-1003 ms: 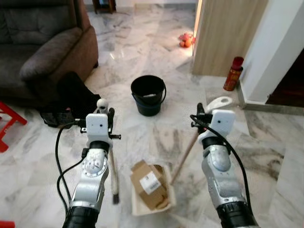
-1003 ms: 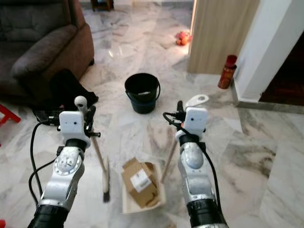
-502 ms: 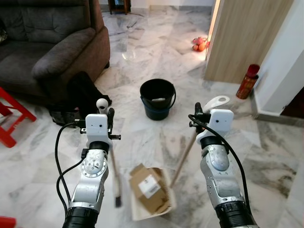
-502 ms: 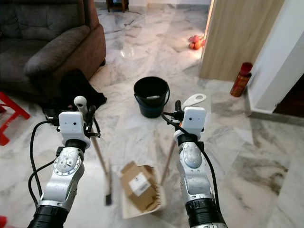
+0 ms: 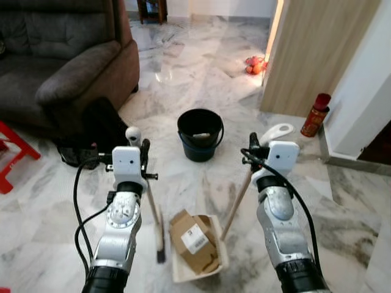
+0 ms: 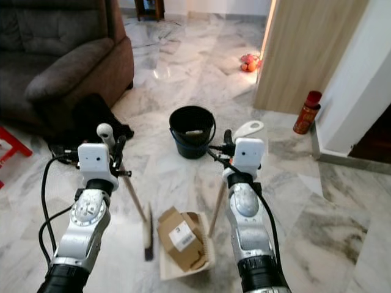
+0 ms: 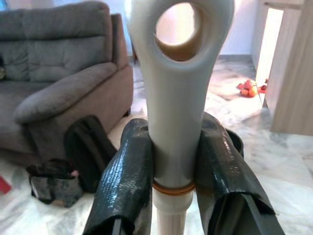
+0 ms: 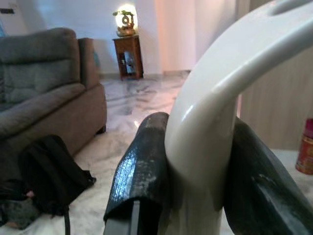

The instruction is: Sweep floor

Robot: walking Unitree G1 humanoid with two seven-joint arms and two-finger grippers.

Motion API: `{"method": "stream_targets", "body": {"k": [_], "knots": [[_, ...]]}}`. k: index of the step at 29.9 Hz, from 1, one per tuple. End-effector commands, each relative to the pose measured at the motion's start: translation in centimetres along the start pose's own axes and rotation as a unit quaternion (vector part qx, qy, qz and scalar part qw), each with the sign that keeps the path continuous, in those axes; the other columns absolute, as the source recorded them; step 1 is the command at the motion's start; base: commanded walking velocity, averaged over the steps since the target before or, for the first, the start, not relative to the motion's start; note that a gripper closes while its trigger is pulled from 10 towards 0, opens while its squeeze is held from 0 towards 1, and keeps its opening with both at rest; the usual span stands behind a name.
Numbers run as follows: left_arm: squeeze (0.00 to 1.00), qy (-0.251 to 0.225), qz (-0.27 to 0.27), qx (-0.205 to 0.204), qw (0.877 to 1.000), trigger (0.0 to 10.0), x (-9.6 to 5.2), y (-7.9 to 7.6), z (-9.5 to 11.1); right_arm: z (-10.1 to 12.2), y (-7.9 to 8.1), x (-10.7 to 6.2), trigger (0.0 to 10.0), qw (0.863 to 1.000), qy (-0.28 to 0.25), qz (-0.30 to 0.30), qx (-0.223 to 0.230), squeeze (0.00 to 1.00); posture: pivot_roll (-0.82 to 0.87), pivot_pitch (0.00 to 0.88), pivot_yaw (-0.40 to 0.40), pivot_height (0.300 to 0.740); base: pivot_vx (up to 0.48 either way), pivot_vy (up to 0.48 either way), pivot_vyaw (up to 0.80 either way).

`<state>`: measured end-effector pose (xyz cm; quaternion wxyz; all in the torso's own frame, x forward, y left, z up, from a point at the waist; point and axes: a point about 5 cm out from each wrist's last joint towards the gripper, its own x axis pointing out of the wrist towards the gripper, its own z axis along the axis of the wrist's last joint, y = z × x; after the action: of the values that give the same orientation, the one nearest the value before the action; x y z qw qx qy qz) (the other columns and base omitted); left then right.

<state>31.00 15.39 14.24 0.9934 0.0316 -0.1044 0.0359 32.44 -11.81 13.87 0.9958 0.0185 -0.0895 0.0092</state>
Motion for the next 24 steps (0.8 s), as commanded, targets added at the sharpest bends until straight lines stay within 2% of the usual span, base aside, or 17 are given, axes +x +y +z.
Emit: {"method": "stream_targets", "body": {"k": [1, 24], "knots": [[0.00, -0.030, -0.003, 0.002, 1.000, 10.0, 0.28, -0.25, 1.23, 1.13, -0.20, 0.35, 10.0, 1.000, -0.026, -0.006, 0.014, 0.00, 0.09, 0.075, 0.046, 0.740, 0.270, 0.000, 0.00], [0.00, -0.030, 0.004, 0.007, 1.000, 10.0, 0.00, 0.31, 1.31, 1.06, -0.31, 0.42, 10.0, 1.000, -0.024, -0.006, 0.016, 0.00, 0.10, 0.091, 0.044, 0.740, 0.272, 0.000, 0.00]]}}
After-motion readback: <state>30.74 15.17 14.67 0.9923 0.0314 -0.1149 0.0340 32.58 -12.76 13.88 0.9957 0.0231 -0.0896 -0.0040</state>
